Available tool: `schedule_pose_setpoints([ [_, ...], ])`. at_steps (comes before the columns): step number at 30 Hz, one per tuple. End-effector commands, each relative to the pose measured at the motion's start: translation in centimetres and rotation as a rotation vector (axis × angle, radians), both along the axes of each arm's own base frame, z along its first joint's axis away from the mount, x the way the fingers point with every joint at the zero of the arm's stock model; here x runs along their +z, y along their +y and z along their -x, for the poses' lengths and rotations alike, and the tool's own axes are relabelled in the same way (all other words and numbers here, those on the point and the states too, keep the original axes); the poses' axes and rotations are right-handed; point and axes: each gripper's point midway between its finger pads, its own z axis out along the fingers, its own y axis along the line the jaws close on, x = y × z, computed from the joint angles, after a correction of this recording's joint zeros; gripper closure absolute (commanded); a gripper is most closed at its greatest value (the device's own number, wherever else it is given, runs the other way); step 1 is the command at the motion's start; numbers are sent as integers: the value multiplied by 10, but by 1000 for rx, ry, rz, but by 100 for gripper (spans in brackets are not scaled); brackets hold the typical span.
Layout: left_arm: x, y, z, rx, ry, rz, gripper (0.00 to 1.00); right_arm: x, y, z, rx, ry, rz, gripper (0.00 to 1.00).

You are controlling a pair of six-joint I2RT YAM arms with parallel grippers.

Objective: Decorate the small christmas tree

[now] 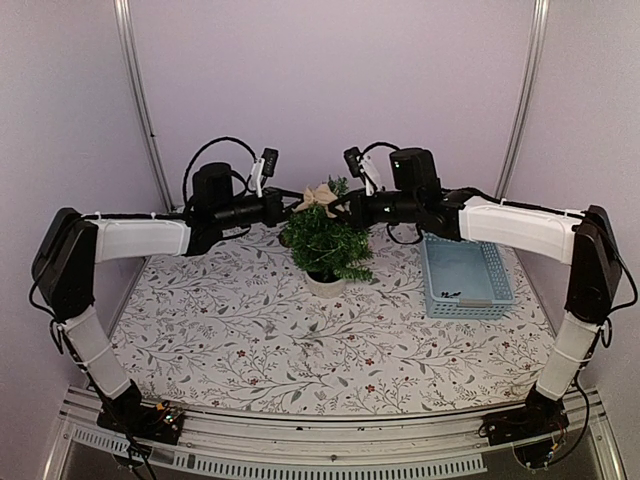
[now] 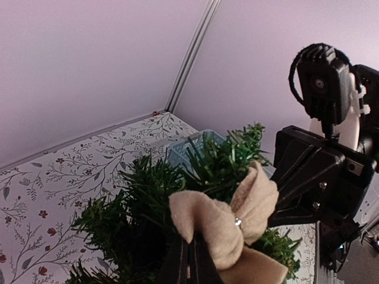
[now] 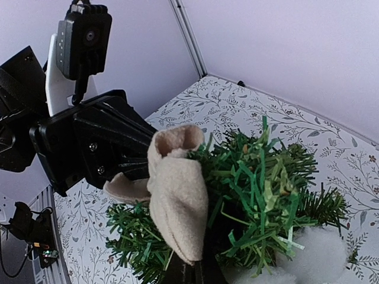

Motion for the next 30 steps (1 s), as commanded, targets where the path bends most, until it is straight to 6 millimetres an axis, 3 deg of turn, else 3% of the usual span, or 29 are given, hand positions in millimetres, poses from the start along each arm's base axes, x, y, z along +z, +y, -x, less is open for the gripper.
schedule_pose_setpoints([
  [1,-7,3,-9,9,9,-22,100,-9,-3,-9,-33,26,30,98],
  [16,-19,8,-11,36,13,-81,96,-10,-4,-6,-17,23,47,95],
  [20,-8,11,-9,44,-12,-89,87,2,-2,0,13,9,23,81],
  [27,15,19,-8,77,-46,-96,61,25,-8,5,6,-29,-4,66],
  [30,20,25,-9,101,-51,-102,56,34,-12,7,-4,-48,-12,57],
])
